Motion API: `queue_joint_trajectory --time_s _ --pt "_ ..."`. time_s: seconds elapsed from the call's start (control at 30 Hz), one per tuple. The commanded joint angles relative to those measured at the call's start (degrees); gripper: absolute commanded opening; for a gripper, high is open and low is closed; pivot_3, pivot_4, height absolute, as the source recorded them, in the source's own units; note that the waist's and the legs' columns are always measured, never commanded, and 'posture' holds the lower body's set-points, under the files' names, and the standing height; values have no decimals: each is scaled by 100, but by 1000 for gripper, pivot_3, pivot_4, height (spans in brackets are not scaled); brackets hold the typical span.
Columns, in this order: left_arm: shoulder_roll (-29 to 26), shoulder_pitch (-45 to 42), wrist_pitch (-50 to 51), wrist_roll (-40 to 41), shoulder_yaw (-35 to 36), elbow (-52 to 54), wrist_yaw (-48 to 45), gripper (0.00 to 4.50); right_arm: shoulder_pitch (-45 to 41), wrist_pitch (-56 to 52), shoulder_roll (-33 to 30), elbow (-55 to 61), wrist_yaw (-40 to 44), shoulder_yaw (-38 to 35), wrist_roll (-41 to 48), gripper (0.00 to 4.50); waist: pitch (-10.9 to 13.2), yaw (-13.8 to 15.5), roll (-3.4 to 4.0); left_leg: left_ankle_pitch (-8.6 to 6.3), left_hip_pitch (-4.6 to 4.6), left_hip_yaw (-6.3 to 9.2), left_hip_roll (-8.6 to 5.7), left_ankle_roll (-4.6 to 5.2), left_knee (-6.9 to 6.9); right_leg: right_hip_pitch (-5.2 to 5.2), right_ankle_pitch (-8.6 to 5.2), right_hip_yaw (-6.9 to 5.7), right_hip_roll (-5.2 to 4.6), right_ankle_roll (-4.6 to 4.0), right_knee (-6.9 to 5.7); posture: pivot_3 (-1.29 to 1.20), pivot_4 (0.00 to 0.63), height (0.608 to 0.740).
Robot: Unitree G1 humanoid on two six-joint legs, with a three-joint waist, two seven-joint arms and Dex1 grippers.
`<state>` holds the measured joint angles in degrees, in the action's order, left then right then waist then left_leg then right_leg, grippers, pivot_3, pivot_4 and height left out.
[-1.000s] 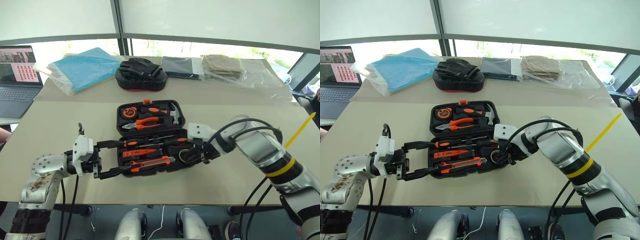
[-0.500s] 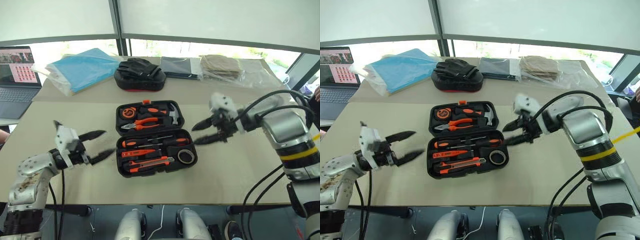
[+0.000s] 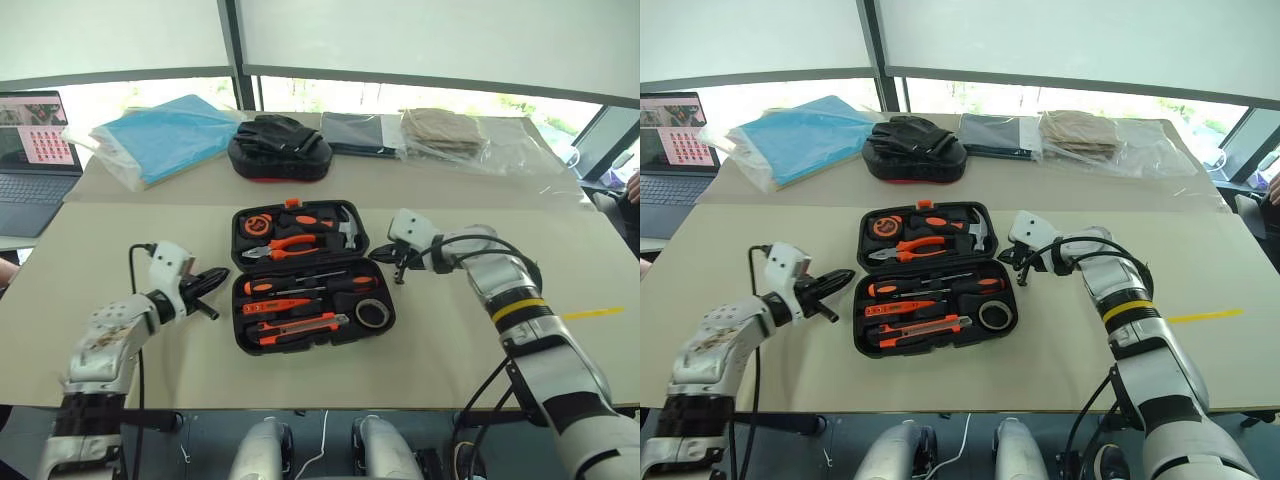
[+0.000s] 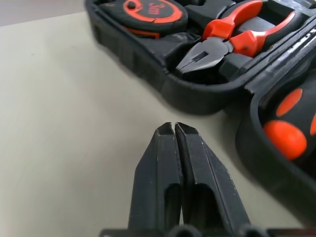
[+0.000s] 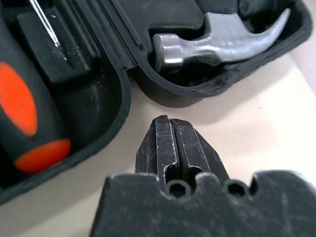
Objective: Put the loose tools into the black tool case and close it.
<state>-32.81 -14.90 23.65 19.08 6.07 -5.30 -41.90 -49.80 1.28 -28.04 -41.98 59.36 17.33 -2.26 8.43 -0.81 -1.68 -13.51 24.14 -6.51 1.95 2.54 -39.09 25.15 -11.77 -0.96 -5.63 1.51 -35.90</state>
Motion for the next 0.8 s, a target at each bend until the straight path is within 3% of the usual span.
queue_joint_trajectory --time_s 0.03,0.33,0.57,0.8 --pt "83 -196 -180 -78 -136 -13 -74 73 -137 240 104 0 255 -98 63 0 0 -2 0 0 0 0 0 0 0 0 0 -1 2 0 0 0 150 740" --pt "-60 127 -404 -4 -397 294 -842 73 708 -983 -319 1799 1120 -107 410 0 0 15 1 -4 2 2 3 4 9 1 0 0 -5 0 2 0 150 740" --pt "-137 384 -349 -3 -221 408 -855 73 1530 -1953 -659 3110 859 -425 588 0 0 30 1 -7 2 2 0 9 9 1 -1 -2 -13 1 10 0 150 740" --pt "-154 168 -229 84 64 104 -691 73 1844 -2136 -823 3391 417 -776 575 0 0 33 0 -4 -4 3 0 4 6 -1 -1 0 -11 1 1 0 150 740"
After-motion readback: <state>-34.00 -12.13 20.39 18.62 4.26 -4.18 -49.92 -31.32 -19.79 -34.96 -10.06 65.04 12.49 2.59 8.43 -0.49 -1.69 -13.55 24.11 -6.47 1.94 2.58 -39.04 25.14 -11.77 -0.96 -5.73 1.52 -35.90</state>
